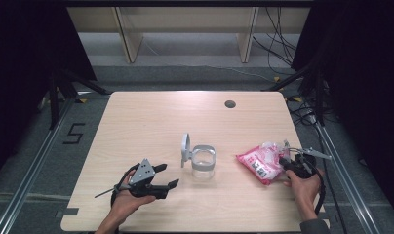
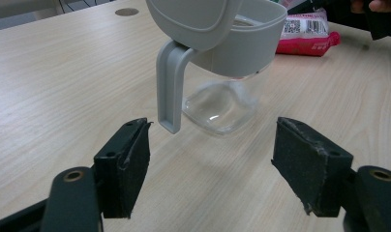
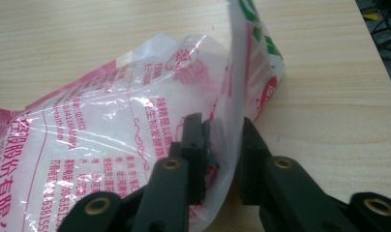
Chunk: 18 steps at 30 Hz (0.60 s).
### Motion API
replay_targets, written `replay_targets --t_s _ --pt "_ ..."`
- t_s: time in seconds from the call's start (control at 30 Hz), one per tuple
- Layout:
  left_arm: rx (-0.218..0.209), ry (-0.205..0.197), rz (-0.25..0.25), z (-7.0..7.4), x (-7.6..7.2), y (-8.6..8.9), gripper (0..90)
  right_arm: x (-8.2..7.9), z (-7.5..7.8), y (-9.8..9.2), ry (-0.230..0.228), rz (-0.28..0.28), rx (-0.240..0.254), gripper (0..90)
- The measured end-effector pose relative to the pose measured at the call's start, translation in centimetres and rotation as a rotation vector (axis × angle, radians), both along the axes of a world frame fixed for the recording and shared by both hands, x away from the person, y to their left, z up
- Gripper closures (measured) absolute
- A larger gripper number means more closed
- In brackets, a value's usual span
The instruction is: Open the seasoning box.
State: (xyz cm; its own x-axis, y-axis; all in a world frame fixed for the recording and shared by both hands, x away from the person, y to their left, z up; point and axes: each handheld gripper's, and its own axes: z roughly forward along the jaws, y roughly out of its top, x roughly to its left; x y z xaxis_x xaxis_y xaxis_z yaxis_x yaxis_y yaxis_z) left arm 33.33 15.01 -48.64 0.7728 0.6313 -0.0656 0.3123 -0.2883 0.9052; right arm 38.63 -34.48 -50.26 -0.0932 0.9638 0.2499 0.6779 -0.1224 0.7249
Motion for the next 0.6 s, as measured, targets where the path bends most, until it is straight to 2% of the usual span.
replay_targets --t_s 0.1,0.13,0.17,0.2,0.27,0.33,0.37,0.4,0.43,0.47,0.53,0.6 --pt "0.004 -0.002 0.002 0.00 0.02 0.04 28.9 0.09 -0.07 -0.02 -0.014 0.011 -0.001 82.5" --pt "-0.001 0.001 0.003 0.00 -0.03 0.00 28.9 0.23 -0.15 -0.47 -0.029 0.050 -0.031 82.6" --pt "0.001 -0.001 0.000 0.01 -0.01 0.01 28.8 0.29 -0.21 -0.50 -0.027 0.039 -0.052 82.7" --pt "-0.001 0.003 0.001 0.00 -0.02 0.00 28.9 0.28 -0.21 -0.48 -0.030 0.042 -0.041 82.8" --pt "0.003 -0.009 -0.010 -0.02 0.08 0.01 28.9 0.29 -0.18 -0.37 -0.027 0.034 -0.055 83.1" --pt "0.010 -0.015 -0.016 0.00 0.12 0.03 28.9 0.37 -0.25 -0.41 -0.033 0.037 -0.043 82.7" --pt "-0.002 0.000 -0.005 -0.05 0.02 -0.04 28.9 0.18 -0.06 -0.04 -0.001 0.000 -0.020 82.7" --pt "-0.002 0.000 -0.004 -0.05 0.01 -0.04 28.9 0.20 -0.06 -0.02 0.000 0.001 -0.021 83.1" --pt "0.004 -0.008 -0.011 -0.03 0.07 0.00 28.9 0.35 -0.09 -0.37 -0.013 0.037 -0.058 83.9" --pt "0.011 -0.016 -0.017 -0.01 0.15 0.05 28.9 0.51 -0.23 -0.36 -0.033 0.049 -0.068 84.8" --pt "-0.004 0.001 -0.004 -0.08 0.05 -0.04 28.9 0.52 -0.19 -0.32 -0.031 0.057 -0.076 85.7" --pt "0.003 -0.005 -0.008 -0.04 0.04 -0.01 28.9 0.54 -0.01 -0.13 -0.021 0.059 -0.112 87.9"
